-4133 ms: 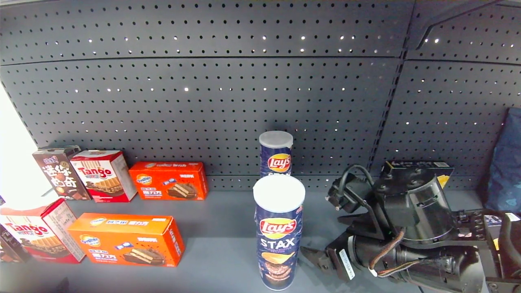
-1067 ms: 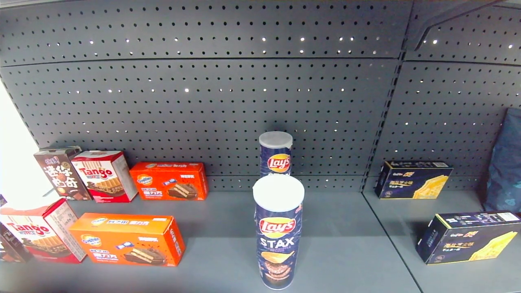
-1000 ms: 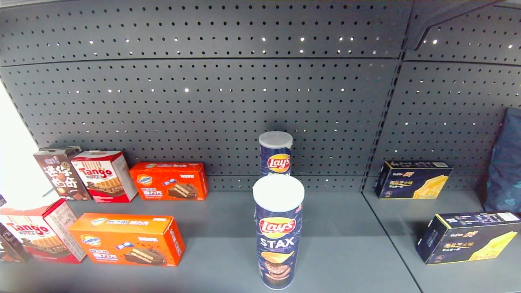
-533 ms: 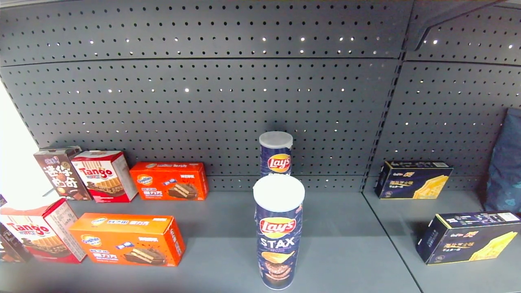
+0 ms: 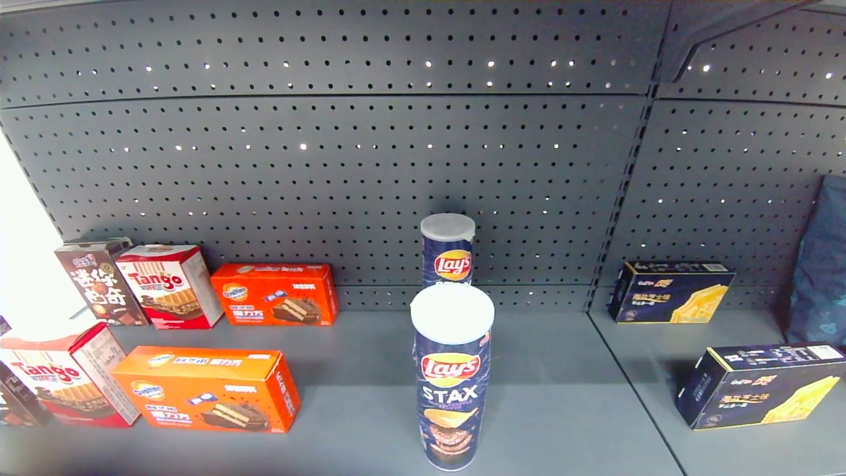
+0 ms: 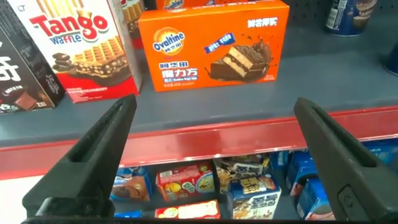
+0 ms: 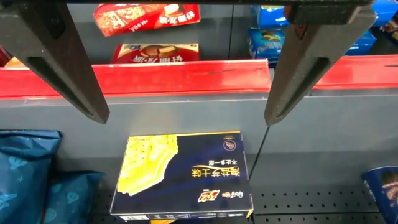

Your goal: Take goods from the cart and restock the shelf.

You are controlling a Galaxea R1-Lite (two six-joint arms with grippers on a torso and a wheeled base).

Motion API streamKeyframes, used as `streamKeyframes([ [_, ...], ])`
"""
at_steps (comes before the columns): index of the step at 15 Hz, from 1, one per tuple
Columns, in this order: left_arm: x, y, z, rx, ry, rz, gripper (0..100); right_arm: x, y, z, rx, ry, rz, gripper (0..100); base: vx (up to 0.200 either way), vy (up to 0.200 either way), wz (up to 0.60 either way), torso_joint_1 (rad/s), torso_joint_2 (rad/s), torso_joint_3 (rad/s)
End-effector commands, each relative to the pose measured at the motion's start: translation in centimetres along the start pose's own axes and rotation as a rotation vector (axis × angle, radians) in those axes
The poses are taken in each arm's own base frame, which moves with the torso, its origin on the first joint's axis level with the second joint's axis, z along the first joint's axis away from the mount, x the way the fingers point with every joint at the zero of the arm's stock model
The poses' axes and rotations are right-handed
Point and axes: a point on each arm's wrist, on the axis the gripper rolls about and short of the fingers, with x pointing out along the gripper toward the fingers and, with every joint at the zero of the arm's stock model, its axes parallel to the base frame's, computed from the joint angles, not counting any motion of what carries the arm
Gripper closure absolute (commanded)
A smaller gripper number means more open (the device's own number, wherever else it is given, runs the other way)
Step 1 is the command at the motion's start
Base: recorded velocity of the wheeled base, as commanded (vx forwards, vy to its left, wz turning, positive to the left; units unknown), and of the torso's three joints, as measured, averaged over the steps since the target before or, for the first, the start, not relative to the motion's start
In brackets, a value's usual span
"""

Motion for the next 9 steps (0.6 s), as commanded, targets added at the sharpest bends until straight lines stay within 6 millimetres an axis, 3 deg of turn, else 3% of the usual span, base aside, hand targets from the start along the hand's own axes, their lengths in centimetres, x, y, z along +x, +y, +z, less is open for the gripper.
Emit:
streamKeyframes([
  [1, -0.02, 0.0, -0.01, 0.002, -0.002, -0.001, 0, 0.02, 0.0, 0.0, 0.0, 0.002, 0.0, 0, 0.0, 0.0, 0.0, 0.0, 0.0, 0.0],
  [9, -0.02, 0.0, -0.01, -0.004, -0.002, -0.001, 0, 0.02, 0.0, 0.0, 0.0, 0.002, 0.0, 0, 0.0, 0.0, 0.0, 0.0, 0.0, 0.0],
])
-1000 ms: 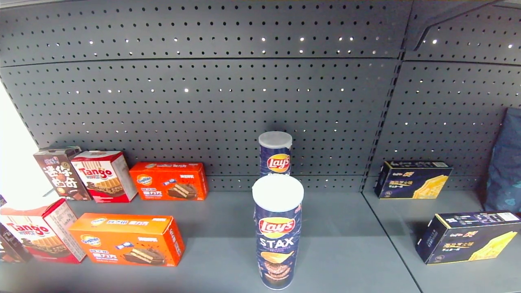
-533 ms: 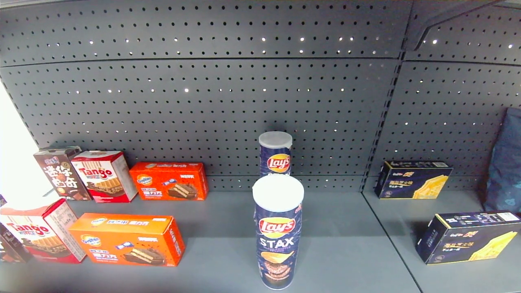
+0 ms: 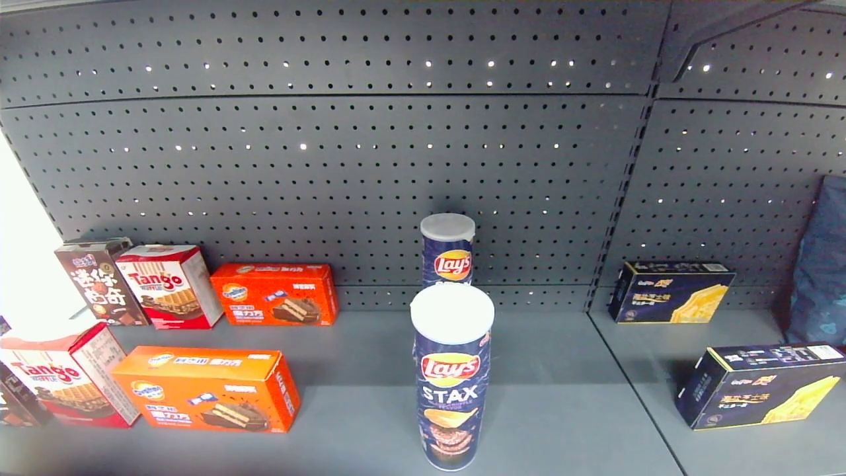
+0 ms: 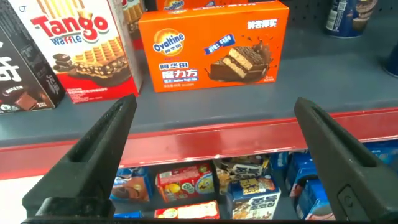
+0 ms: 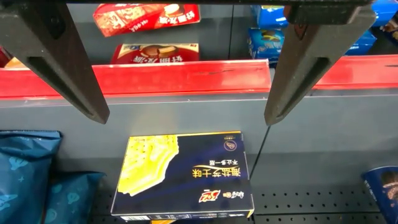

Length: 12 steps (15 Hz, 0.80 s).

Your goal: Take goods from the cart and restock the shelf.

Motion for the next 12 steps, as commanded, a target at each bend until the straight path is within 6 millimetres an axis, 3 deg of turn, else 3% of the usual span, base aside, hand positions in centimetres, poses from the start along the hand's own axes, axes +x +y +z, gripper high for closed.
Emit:
streamKeyframes([
  [1, 0.01, 0.0, -0.01, 0.0, 0.002, 0.0, 0, 0.02, 0.0, 0.0, 0.0, 0.003, 0.0, 0, 0.0, 0.0, 0.0, 0.0, 0.0, 0.0],
  [12, 0.01, 0.0, -0.01, 0.005, 0.001, -0.005, 0, 0.02, 0.0, 0.0, 0.0, 0.003, 0.0, 0, 0.0, 0.018, 0.0, 0.001, 0.0, 0.0],
])
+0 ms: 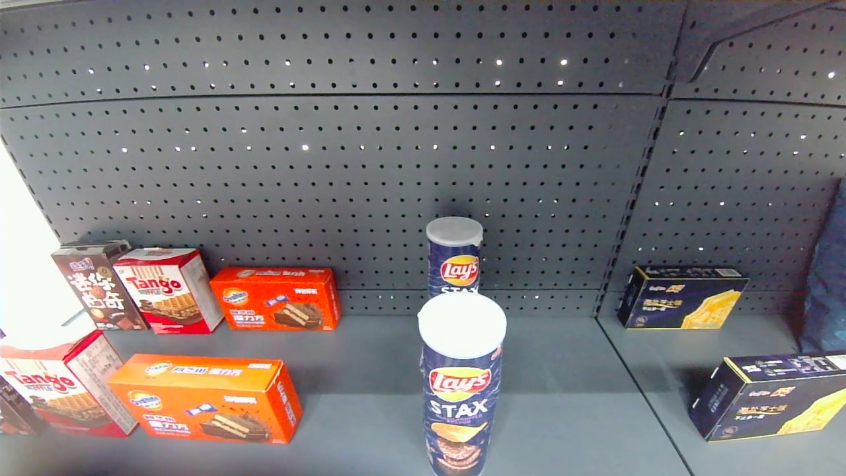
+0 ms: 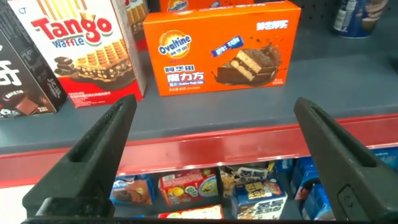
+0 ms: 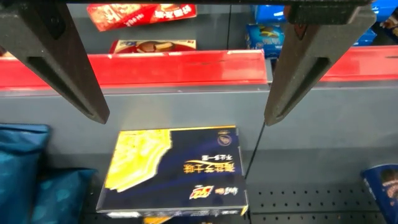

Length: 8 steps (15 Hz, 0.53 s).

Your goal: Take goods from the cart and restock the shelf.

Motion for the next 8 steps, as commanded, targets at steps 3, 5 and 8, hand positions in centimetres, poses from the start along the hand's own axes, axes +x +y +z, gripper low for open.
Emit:
streamKeyframes([
  [3, 0.01, 0.0, 0.0, 0.002, 0.002, -0.001, 0, 0.02, 0.0, 0.0, 0.0, 0.003, 0.0, 0, 0.0, 0.0, 0.0, 0.0, 0.0, 0.0],
  [5, 0.01, 0.0, 0.0, 0.001, 0.002, 0.0, 0, 0.01, 0.0, -0.01, 0.0, 0.001, 0.0, 0, 0.0, 0.0, 0.0, 0.0, 0.0, 0.0],
  [8, 0.01, 0.0, 0.0, 0.004, 0.001, -0.003, 0, 0.02, 0.0, 0.0, 0.0, 0.003, 0.0, 0, 0.0, 0.133, 0.0, 0.005, 0.0, 0.003],
])
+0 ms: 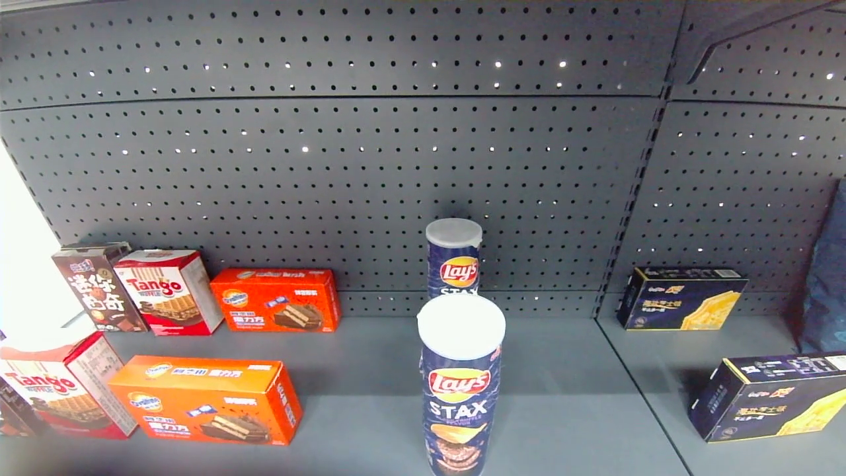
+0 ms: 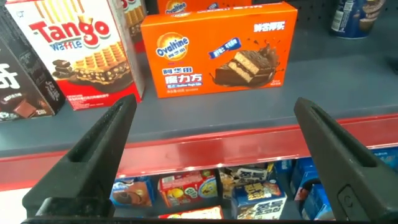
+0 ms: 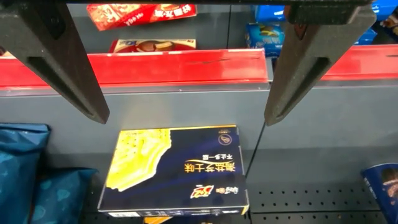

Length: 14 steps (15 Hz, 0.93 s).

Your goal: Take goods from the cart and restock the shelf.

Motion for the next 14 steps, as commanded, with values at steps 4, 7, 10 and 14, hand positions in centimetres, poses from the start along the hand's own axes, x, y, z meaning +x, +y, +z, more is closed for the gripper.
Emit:
streamKeyframes([
  [4, 0.01, 0.0, 0.0, -0.001, 0.002, 0.0, 0, 0.02, 0.0, 0.0, 0.0, 0.002, 0.0, 0, 0.0, 0.0, 0.0, 0.0, 0.0, 0.0],
  [7, 0.01, 0.0, 0.0, 0.001, 0.002, 0.0, 0, 0.02, 0.0, 0.0, 0.0, 0.002, 0.0, 0, 0.0, 0.0, 0.0, 0.0, 0.0, 0.0],
  [10, 0.01, 0.01, 0.0, -0.009, 0.002, 0.006, 0, 0.02, 0.0, 0.0, 0.0, 0.002, 0.0, 0, 0.0, 0.0, 0.0, 0.0, 0.0, 0.0],
  [14, 0.01, 0.01, 0.0, -0.009, 0.002, 0.006, 0, 0.02, 0.0, 0.0, 0.0, 0.002, 0.0, 0, 0.0, 0.0, 0.0, 0.0, 0.0, 0.0],
])
